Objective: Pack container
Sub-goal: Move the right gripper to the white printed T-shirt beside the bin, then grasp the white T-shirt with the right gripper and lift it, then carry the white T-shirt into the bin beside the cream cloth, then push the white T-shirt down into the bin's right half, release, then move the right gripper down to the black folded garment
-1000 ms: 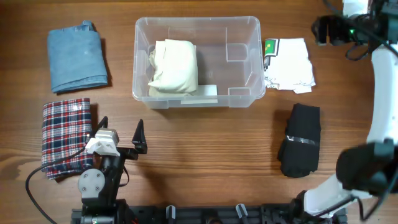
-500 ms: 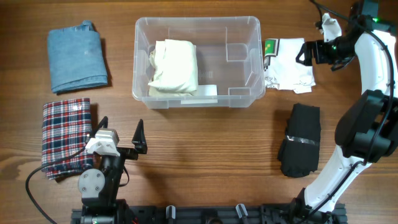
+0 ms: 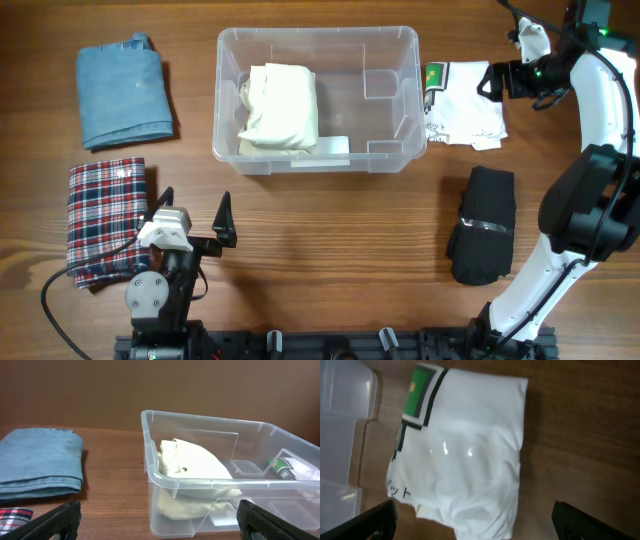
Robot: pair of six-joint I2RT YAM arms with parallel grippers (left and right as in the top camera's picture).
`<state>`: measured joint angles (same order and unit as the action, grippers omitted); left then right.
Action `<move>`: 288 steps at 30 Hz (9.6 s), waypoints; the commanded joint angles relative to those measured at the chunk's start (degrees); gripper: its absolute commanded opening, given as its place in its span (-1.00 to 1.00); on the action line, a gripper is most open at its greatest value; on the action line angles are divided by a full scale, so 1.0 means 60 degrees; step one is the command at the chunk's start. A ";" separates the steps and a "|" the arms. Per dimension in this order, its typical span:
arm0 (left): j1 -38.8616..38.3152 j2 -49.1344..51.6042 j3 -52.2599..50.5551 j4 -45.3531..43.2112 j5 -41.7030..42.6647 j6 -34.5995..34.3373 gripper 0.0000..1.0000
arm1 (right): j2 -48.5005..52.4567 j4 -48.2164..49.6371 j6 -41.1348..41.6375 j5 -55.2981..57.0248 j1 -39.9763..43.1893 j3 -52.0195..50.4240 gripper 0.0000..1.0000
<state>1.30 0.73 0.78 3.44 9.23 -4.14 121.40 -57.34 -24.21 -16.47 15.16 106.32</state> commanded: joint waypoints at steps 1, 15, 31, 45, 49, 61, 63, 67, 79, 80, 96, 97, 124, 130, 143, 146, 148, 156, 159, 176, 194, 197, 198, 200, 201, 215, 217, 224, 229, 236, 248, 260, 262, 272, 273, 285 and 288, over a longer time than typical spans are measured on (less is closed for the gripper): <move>0.0073 -0.0095 -0.0076 0.0004 -0.0058 0.0120 0.99 | 0.0047 0.0208 -0.0186 -0.0015 0.0025 0.0007 1.00; 0.0073 -0.0095 -0.0076 0.0004 -0.0058 0.0120 0.99 | 0.0965 0.1115 -0.0219 0.0867 0.0025 0.0007 0.99; 0.0073 -0.0095 -0.0076 0.0004 -0.0058 0.0120 0.99 | 0.2364 0.1596 -0.0211 0.0098 0.0000 0.0007 0.99; 0.0073 -0.0095 -0.0076 0.0004 -0.0058 0.0120 0.99 | 0.2703 0.1217 -0.0189 -0.0244 -0.0248 0.0007 0.83; 0.0073 -0.0095 -0.0076 0.0004 -0.0058 0.0120 0.99 | 0.2703 0.1089 -0.0182 -0.0280 -0.0248 0.0007 0.70; 0.0073 -0.0095 -0.0076 0.0004 -0.0058 0.0120 1.00 | 0.2659 0.1082 0.1898 -0.0284 -0.0138 0.0270 -0.91; 0.0073 -0.0095 -0.0076 0.0004 -0.0058 0.0120 1.00 | 0.2495 0.0831 0.2295 -0.0284 -0.0066 0.0608 -0.91; 0.0073 -0.0095 -0.0076 0.0004 -0.0058 0.0120 1.00 | 0.1872 0.0178 0.2816 -0.0659 0.0036 0.1541 -0.92; 0.0073 -0.0095 -0.0076 0.0004 -0.0058 0.0120 0.99 | -0.2856 -0.0627 0.4386 -0.2750 -0.0244 0.2361 -0.92; 0.0073 -0.0095 -0.0076 0.0004 -0.0058 0.0120 0.99 | -0.3220 -0.0750 0.4386 -0.3042 -0.0412 0.2361 -0.92; 0.0073 -0.0095 -0.0076 0.0004 -0.0058 0.0120 1.00 | -0.2393 -0.0565 0.6466 -0.1249 -0.5166 0.2320 -0.91; 0.0073 -0.0095 -0.0076 0.0004 -0.0058 0.0120 0.99 | -0.2058 -0.0437 0.6685 -0.1213 -0.5366 0.2320 -0.91; 0.0073 -0.0095 -0.0076 0.0004 -0.0058 0.0120 1.00 | 0.1056 -0.0011 0.7595 0.1840 -0.6080 0.2138 -0.91; 0.0073 -0.0095 -0.0076 0.0004 -0.0058 0.0120 0.99 | 0.1107 0.0466 0.7537 0.1362 -0.6087 0.1162 -0.91; 0.0073 -0.0095 -0.0076 0.0004 -0.0058 0.0120 1.00 | 0.1107 0.1162 0.7278 0.2601 -0.6047 0.0652 -0.45; 0.0073 -0.0095 -0.0076 0.0004 -0.0058 0.0120 1.00 | 0.1107 0.1239 0.7278 0.2597 -0.5960 0.0652 -0.24; 0.0073 -0.0095 -0.0076 0.0004 -0.0058 0.0120 1.00 | 0.1107 0.1242 0.7275 0.2601 -0.5916 0.0652 -0.08; 0.0073 -0.0095 -0.0076 0.0004 -0.0058 0.0120 0.99 | 0.1056 0.1311 0.6732 0.1698 -0.5920 0.1060 -0.24; 0.0073 -0.0095 -0.0076 0.0004 -0.0055 0.0120 0.99 | 0.1035 0.1483 0.6207 -0.0193 -0.5996 0.1064 -0.53; 0.0073 -0.0091 -0.0076 0.0004 -0.0058 0.0120 0.99 | 0.1435 0.1461 0.6604 -0.0171 -0.7114 0.0943 -0.91; 0.0073 -0.0091 -0.0076 0.0004 -0.0058 0.0120 1.00 | 0.1854 0.1144 0.6648 0.1566 -0.7093 0.1067 -0.91; 0.0073 -0.0091 -0.0076 0.0004 -0.0055 0.0120 0.99 | 0.1858 0.1053 0.6557 0.1599 -0.7093 0.1064 -0.91; 0.0073 -0.0091 -0.0076 0.0004 -0.0058 0.0120 0.99 | 0.1858 0.0998 0.6557 0.1599 -0.7096 0.1064 -0.91; 0.0073 -0.0091 -0.0076 0.0004 -0.0058 0.0120 1.00 | 0.1858 0.0838 0.6561 0.1596 -0.7096 0.1053 -0.91; 0.0073 -0.0091 -0.0076 0.0004 -0.0058 0.0120 0.99 | 0.1861 0.0790 0.6557 0.1588 -0.7096 0.1027 -0.90; 0.0073 -0.0091 -0.0076 0.0004 -0.0058 0.0120 0.99 | 0.1239 0.0871 0.6284 0.1402 -0.7045 0.1410 -0.83; 0.0073 -0.0087 -0.0076 0.0004 -0.0058 0.0120 1.00 | 0.0969 0.0958 0.6284 0.1956 -0.7042 0.1413 -0.83; 0.0073 -0.0084 -0.0076 0.0004 -0.0058 0.0120 1.00 | 0.1162 0.0313 0.6207 0.2779 -0.7042 0.1384 -0.83; 0.0073 -0.0084 -0.0076 0.0004 -0.0058 0.0120 1.00 | 0.1730 0.0178 0.6211 0.2841 -0.7042 0.1384 -0.83; 0.0073 -0.0076 -0.0076 0.0004 -0.0058 0.0120 1.00 | 0.2058 0.0084 0.6036 0.1253 -0.7042 0.1330 -0.83; 0.0073 -0.0076 -0.0076 0.0004 -0.0058 0.0120 1.00 | 0.2065 0.0200 0.5781 0.0685 -0.7042 0.1333 -0.89; 0.0073 -0.0076 -0.0076 0.0004 -0.0058 0.0120 0.99 | -0.1909 -0.0783 0.5781 0.2466 -0.6011 0.1621 -0.25; 0.0073 -0.0076 -0.0076 0.0004 -0.0058 0.0120 1.00 | -0.2692 -0.1410 0.5788 0.2747 -0.5657 0.1621 -0.21; 0.0073 -0.0076 -0.0076 0.0004 -0.0058 0.0120 1.00 | -0.4182 -0.5020 0.6298 0.4550 -0.3996 0.1577 0.58; 0.0073 -0.0076 -0.0076 0.0004 -0.0058 0.0120 0.99 | -0.4186 -0.5246 0.6484 0.4776 -0.3810 0.1577 0.60; 0.0073 -0.0069 -0.0076 0.0004 -0.0058 0.0120 1.00 | -0.4218 -0.5249 0.7053 0.4036 -0.2280 -0.1683 0.67; 0.0073 -0.0069 -0.0076 0.0004 -0.0058 0.0120 1.00 | -0.4218 -0.4466 0.6852 0.3173 -0.2280 -0.2659 0.43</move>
<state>1.30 0.73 0.78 3.44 9.23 -4.14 96.64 -87.02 16.91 8.21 1.30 94.91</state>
